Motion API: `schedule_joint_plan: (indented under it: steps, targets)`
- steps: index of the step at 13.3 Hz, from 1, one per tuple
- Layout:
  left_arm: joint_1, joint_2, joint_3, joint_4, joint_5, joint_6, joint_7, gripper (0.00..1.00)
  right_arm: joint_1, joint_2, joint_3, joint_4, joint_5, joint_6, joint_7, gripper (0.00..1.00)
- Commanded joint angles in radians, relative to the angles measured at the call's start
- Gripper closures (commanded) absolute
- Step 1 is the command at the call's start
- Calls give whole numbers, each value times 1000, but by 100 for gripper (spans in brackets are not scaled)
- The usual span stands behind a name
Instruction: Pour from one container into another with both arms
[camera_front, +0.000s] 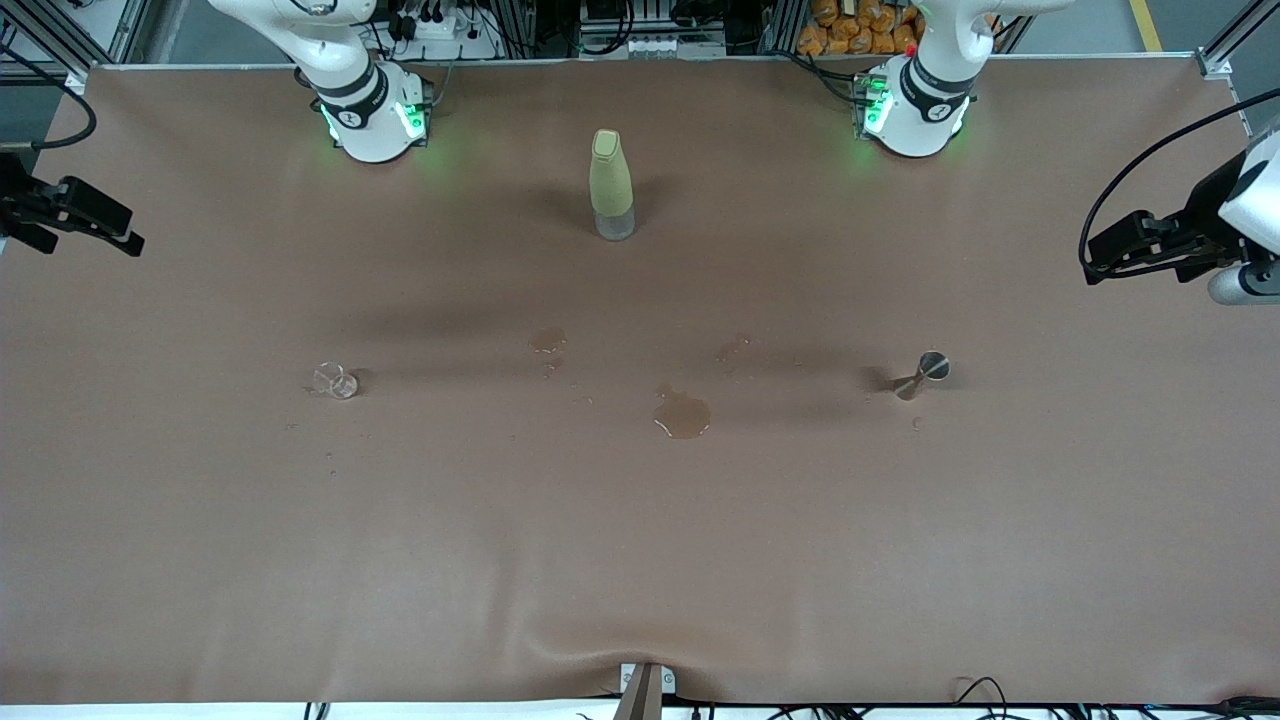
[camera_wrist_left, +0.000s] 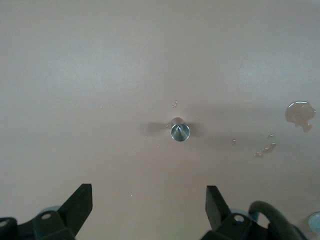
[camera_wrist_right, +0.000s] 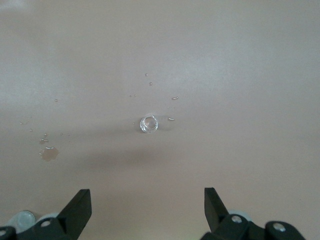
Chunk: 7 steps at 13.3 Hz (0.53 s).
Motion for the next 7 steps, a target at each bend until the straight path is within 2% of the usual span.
schedule_joint_plan:
  steps: [1, 7]
  targets:
    - [-7, -2, 1, 2, 11, -9, 1, 0, -26, 21, 23, 38, -14, -11, -15, 0]
    - [-7, 0, 0, 2, 10, -7, -1, 0, -24, 29, 23, 56, -14, -11, -16, 0]
